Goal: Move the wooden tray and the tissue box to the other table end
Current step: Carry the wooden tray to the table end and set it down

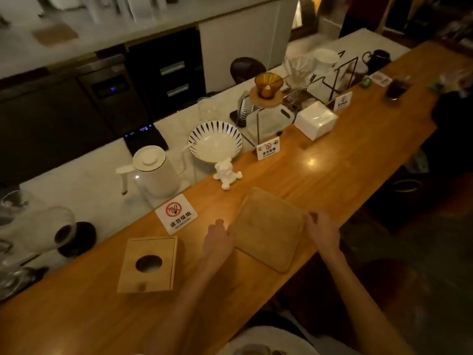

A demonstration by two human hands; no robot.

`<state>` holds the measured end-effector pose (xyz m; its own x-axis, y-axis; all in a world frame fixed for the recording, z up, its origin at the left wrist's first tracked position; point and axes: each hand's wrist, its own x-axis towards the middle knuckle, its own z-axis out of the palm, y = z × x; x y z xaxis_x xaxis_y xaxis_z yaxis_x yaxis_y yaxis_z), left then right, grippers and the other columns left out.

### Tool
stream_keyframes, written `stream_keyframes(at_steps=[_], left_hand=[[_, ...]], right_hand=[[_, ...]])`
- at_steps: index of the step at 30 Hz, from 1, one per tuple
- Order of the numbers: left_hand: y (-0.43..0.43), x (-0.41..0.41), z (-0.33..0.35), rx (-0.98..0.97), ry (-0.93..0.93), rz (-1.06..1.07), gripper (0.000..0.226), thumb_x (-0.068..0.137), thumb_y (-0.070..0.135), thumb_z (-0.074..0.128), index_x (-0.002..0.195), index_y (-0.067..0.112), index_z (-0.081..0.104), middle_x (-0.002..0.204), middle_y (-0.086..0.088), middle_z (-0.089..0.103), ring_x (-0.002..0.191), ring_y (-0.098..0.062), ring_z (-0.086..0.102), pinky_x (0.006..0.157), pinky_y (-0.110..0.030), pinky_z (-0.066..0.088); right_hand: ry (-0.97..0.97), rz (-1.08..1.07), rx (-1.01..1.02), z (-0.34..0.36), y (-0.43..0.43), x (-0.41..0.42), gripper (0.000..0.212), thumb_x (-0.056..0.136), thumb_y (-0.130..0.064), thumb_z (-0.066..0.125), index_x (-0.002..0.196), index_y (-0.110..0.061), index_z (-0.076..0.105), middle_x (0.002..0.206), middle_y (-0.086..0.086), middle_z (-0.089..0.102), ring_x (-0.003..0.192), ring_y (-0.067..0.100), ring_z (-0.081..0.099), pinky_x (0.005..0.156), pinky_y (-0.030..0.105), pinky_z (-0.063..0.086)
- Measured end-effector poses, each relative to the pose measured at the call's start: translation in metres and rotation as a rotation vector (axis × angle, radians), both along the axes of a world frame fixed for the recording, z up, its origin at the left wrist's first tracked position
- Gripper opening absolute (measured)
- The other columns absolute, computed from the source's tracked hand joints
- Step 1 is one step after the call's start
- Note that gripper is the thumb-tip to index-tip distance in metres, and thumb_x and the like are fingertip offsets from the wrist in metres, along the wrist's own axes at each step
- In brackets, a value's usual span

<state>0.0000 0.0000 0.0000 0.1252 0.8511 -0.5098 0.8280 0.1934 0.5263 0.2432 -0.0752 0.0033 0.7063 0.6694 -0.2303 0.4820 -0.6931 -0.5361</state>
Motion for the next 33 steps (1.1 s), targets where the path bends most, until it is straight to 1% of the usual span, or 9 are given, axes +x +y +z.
stream_keyframes(at_steps=[5,7,10,14,17,20,24,28,33], left_hand=[[-0.01,0.026,0.003,-0.052,0.127,0.061,0.044,0.103,0.034,0.04,0.139,0.009,0.042,0.141,-0.016,0.042,0.124,-0.032,0.048,0.098,-0.039,0.043],[-0.014,0.037,-0.005,-0.052,0.088,0.186,0.037,0.1,0.028,0.049,0.132,0.011,0.043,0.14,-0.017,0.039,0.123,-0.033,0.047,0.097,-0.039,0.043],[-0.018,0.049,-0.015,-0.063,0.019,0.422,0.038,0.093,0.022,0.063,0.126,0.016,0.046,0.14,-0.015,0.037,0.124,-0.034,0.046,0.101,-0.046,0.043],[-0.028,0.064,-0.018,-0.02,-0.022,0.629,0.037,0.093,0.014,0.064,0.127,0.014,0.049,0.144,-0.014,0.034,0.123,-0.034,0.047,0.105,-0.047,0.043],[-0.029,0.075,-0.015,-0.018,0.014,0.643,0.04,0.094,0.011,0.062,0.132,0.012,0.049,0.148,-0.016,0.03,0.127,-0.036,0.045,0.109,-0.048,0.042],[-0.031,0.084,-0.008,-0.061,-0.01,0.724,0.047,0.092,0.014,0.064,0.135,0.014,0.044,0.148,-0.017,0.026,0.13,-0.039,0.039,0.111,-0.049,0.038],[-0.042,0.09,-0.005,-0.103,0.026,0.795,0.055,0.09,0.021,0.064,0.138,0.017,0.038,0.148,-0.017,0.023,0.136,-0.04,0.026,0.111,-0.05,0.03],[-0.045,0.082,-0.008,-0.112,-0.054,0.904,0.053,0.089,0.024,0.068,0.136,0.02,0.042,0.149,-0.015,0.024,0.135,-0.04,0.025,0.111,-0.053,0.029],[-0.054,0.076,0.001,0.031,-0.138,0.848,0.037,0.095,0.011,0.057,0.131,0.014,0.052,0.148,-0.015,0.031,0.134,-0.041,0.033,0.11,-0.05,0.034]], right_hand=[[0.089,0.056,-0.046,-0.034,0.022,0.013,0.03,0.101,-0.033,0.054,0.123,-0.013,0.059,0.118,0.006,0.065,0.105,0.023,0.062,0.088,0.037,0.052],[0.154,0.061,-0.003,-0.049,0.023,0.019,0.026,0.097,-0.03,0.059,0.12,-0.018,0.055,0.119,0.005,0.061,0.108,0.023,0.059,0.092,0.041,0.053],[0.199,0.097,0.039,-0.059,0.022,0.034,0.036,0.094,-0.031,0.064,0.125,-0.017,0.054,0.126,0.006,0.053,0.115,0.026,0.052,0.097,0.042,0.048],[0.265,0.2,0.001,-0.069,0.027,0.052,0.032,0.095,-0.032,0.064,0.121,-0.015,0.057,0.127,0.011,0.049,0.1,0.02,0.042,0.082,0.032,0.038],[0.284,0.182,0.034,-0.072,0.028,0.053,0.021,0.093,-0.034,0.066,0.106,-0.022,0.056,0.12,0.008,0.052,0.097,0.021,0.048,0.08,0.034,0.044],[0.324,0.161,0.017,-0.065,0.029,0.056,0.017,0.092,-0.033,0.068,0.101,-0.025,0.055,0.115,0.004,0.048,0.098,0.023,0.05,0.087,0.043,0.052],[0.252,0.135,0.004,-0.066,0.023,0.051,0.014,0.089,-0.032,0.07,0.097,-0.023,0.063,0.111,0.006,0.061,0.102,0.028,0.058,0.09,0.049,0.054],[0.317,0.017,0.11,-0.06,0.008,0.035,0.011,0.092,-0.021,0.068,0.1,-0.016,0.063,0.107,0.006,0.062,0.101,0.027,0.061,0.092,0.048,0.053],[0.477,-0.093,0.209,-0.028,-0.012,0.03,0.011,0.099,-0.02,0.058,0.106,-0.014,0.052,0.105,0.005,0.056,0.102,0.027,0.059,0.083,0.039,0.051]])
